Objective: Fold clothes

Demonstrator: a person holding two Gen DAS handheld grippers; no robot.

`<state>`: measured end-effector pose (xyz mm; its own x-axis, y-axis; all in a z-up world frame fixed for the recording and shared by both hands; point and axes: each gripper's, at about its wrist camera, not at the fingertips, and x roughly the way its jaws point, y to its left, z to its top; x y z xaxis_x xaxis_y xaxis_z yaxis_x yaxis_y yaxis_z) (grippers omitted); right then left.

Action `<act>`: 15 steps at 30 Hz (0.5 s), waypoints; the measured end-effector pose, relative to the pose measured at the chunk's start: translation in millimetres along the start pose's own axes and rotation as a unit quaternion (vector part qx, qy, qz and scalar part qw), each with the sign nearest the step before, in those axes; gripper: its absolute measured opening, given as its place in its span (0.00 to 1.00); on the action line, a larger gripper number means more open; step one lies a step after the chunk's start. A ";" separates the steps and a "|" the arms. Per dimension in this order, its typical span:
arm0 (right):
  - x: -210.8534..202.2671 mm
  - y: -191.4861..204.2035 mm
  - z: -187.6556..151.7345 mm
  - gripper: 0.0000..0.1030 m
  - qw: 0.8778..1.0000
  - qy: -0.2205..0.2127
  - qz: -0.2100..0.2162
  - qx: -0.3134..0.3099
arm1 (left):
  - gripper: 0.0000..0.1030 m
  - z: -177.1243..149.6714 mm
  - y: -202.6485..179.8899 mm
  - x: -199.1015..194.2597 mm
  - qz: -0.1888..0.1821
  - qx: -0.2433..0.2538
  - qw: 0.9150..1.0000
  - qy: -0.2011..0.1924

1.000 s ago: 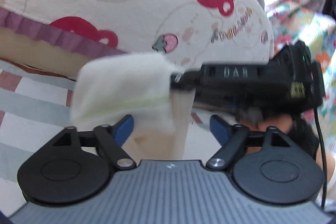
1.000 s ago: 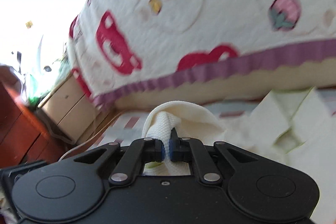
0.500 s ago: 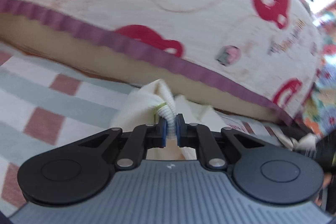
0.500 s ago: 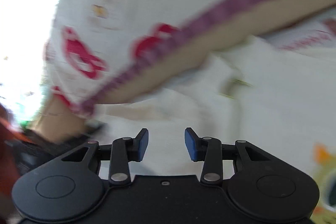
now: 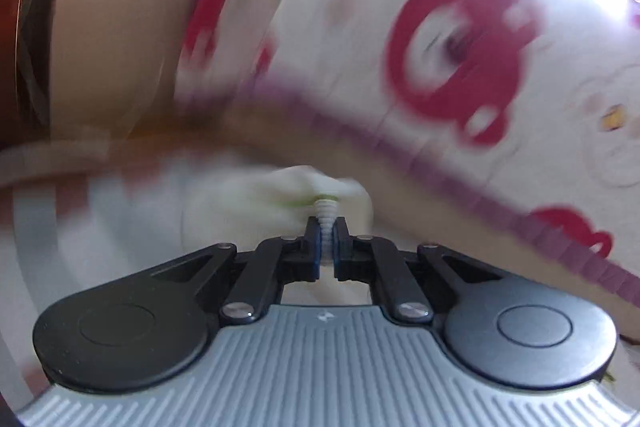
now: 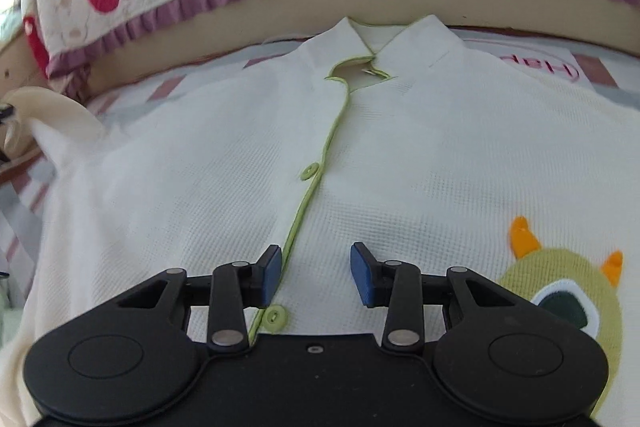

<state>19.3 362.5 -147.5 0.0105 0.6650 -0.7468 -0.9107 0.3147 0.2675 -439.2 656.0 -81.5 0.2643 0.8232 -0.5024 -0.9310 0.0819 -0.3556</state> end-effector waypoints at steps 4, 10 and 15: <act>-8.9 12.1 1.0 0.43 1.000 0.004 -0.021 -0.007 | 0.06 -14.3 6.8 12.3 -0.002 -0.026 0.998 0.065; -42.6 49.7 -6.0 0.43 0.996 0.011 0.093 0.015 | 0.14 -31.5 -33.1 -6.6 -0.031 0.038 0.992 0.114; -65.5 92.9 -25.8 0.43 0.984 0.045 0.173 0.003 | 0.24 -55.0 -81.5 -63.2 -0.101 0.137 0.975 0.142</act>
<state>-76.6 330.7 -89.4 -0.3356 0.6711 -0.6611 -0.8510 0.0850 0.5183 -366.1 566.4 -64.1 0.4713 0.5895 -0.6560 -0.8752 0.4044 -0.2654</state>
